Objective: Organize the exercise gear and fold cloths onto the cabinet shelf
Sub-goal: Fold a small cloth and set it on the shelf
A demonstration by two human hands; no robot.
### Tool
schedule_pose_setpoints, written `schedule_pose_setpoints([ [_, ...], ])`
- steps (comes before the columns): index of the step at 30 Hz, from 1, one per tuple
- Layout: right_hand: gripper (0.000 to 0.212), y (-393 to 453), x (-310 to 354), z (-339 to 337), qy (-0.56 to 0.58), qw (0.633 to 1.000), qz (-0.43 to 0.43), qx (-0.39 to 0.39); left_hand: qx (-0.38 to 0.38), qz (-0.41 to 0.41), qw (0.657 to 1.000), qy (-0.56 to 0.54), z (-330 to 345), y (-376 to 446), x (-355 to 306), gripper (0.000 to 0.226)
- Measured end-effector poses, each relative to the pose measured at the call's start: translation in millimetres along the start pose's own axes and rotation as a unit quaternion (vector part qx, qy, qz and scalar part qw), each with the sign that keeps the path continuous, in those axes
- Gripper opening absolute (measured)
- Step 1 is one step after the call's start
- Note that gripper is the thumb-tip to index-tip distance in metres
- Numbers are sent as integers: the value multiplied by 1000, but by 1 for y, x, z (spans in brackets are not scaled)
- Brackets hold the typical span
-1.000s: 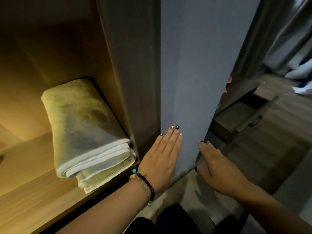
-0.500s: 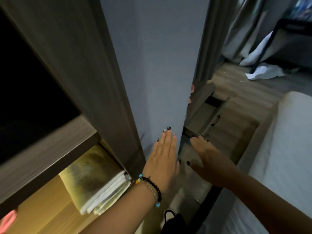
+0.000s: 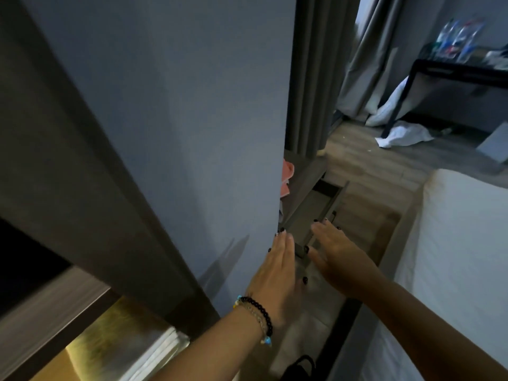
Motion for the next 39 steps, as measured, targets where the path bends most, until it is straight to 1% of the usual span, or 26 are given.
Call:
schedule_pose_setpoints([
  [2,60,15,-20,1,13,999,26,14,0,3,999,-38,11,27,-3,90],
  [5,59,38,-51,3,10,998,25,50,-14,-3,998,-64,23,71,-7,88],
  [8,61,63,-86,-1,-28,993,29,108,-11,-36,997,-71,33,113,-11,83],
  [11,65,91,-119,-12,-55,985,25,160,-4,-67,993,-93,40,153,-14,85],
  [14,70,122,-145,-25,-37,983,22,179,-9,-98,988,-115,46,186,-11,89],
  [17,76,149,-162,-33,-31,981,20,191,-14,-122,984,-131,56,210,-3,88],
  [22,77,203,-188,-33,-52,971,7,235,-19,-121,979,-161,66,248,11,86],
  [24,85,233,-202,-32,-41,967,9,251,-39,-114,977,-174,67,272,17,82],
  [26,95,254,-208,-32,-43,964,0,263,-68,-131,972,-182,66,290,20,79],
  [28,98,286,-222,-30,-46,963,-2,265,-87,-157,965,-191,70,317,26,80],
  [33,96,354,-254,-30,22,968,38,246,-93,-180,963,-177,72,381,35,82],
  [35,90,372,-265,-32,16,964,30,263,-101,-189,961,-177,67,400,34,82],
  [39,74,407,-278,-33,-6,954,-4,301,-122,-250,942,-186,57,434,41,83],
])
Point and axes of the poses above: each hand's wrist, its own y-axis towards the middle knuckle, its own z-axis out of the palm, x = y × z, the point moved 1 cm from there along y, towards the middle knuckle
